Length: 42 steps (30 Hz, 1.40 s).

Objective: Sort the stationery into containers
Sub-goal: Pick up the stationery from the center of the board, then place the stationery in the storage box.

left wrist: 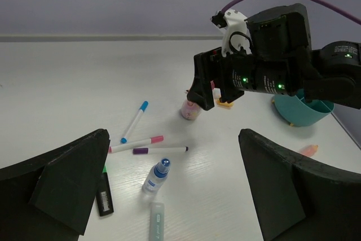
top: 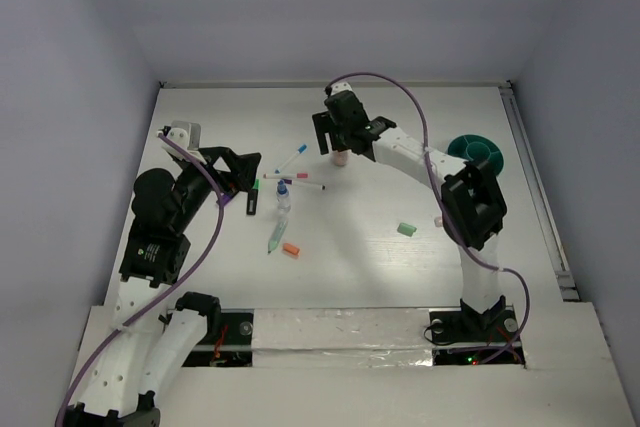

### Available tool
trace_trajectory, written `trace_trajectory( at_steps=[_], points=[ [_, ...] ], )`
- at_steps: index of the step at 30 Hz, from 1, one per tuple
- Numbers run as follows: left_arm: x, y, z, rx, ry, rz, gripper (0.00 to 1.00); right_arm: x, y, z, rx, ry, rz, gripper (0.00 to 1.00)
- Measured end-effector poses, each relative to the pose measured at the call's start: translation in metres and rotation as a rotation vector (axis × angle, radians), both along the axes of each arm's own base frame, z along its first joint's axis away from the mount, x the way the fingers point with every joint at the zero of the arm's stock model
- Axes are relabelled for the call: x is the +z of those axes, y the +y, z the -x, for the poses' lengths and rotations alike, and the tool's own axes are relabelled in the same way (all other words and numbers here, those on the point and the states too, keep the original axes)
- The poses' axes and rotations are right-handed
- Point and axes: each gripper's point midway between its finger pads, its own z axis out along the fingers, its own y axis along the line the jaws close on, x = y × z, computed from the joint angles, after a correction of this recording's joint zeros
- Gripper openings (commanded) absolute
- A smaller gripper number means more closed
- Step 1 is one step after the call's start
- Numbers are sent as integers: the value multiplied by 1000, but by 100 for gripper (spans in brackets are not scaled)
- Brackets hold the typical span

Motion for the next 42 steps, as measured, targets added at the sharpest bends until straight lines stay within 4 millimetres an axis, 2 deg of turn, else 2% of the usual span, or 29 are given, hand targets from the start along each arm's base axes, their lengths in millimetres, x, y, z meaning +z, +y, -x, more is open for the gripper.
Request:
trace_trajectory(
  at_steps=[2,3,5,6,8,9,10,14,16,18,20,22,24,26,27,29,32,36,40,42],
  points=[
    [0,0,0,-1,0,0,99,1,1,-5,-5,-11,5,72],
    [0,0,0,-1,0,0,99,2,2,-7,-8,-15,7,63],
    [0,0,0,-2,0,0,99,2,2,-11,-12,-24,14,51],
    [0,0,0,-2,0,0,99,2,3,-13,-13,-26,16,36],
    [0,0,0,-2,0,0,99,2,3,-14,-16,-29,17,30],
    [0,0,0,-2,0,0,99,2,3,-15,-18,-28,17,13],
    [0,0,0,-2,0,0,99,2,3,-14,-19,-26,20,7],
    [0,0,1,-2,-1,0,99,8,-1,-12,-29,-33,22,7],
    [0,0,1,-2,-1,0,99,19,-13,-6,-46,-49,26,7],
    [1,0,1,-2,-2,0,99,43,-32,5,-66,-78,25,7],
    [1,0,1,-3,-2,1,99,85,-58,12,-106,-142,-15,7],
    [1,0,1,-3,-3,1,99,137,-102,18,-188,-244,-80,7],
    [1,0,1,-3,-5,2,99,180,-161,24,-309,-346,-135,7],
    [2,0,2,-4,-6,2,99,205,-219,35,-442,-429,-167,7],
    [2,-1,2,-5,-5,2,99,210,-248,43,-518,-457,-162,7],
    [2,-1,2,-8,-5,2,99,208,-282,55,-614,-475,-150,7],
    [2,-1,2,-10,-5,3,99,188,-297,62,-664,-445,-123,7],
    [4,-1,4,-10,-13,5,99,156,-316,61,-708,-366,-79,7],
    [5,-1,5,-10,-20,6,99,148,-338,62,-769,-345,-61,7],
    [6,-1,6,-11,-22,6,99,148,-343,63,-784,-348,-60,7]
  ],
)
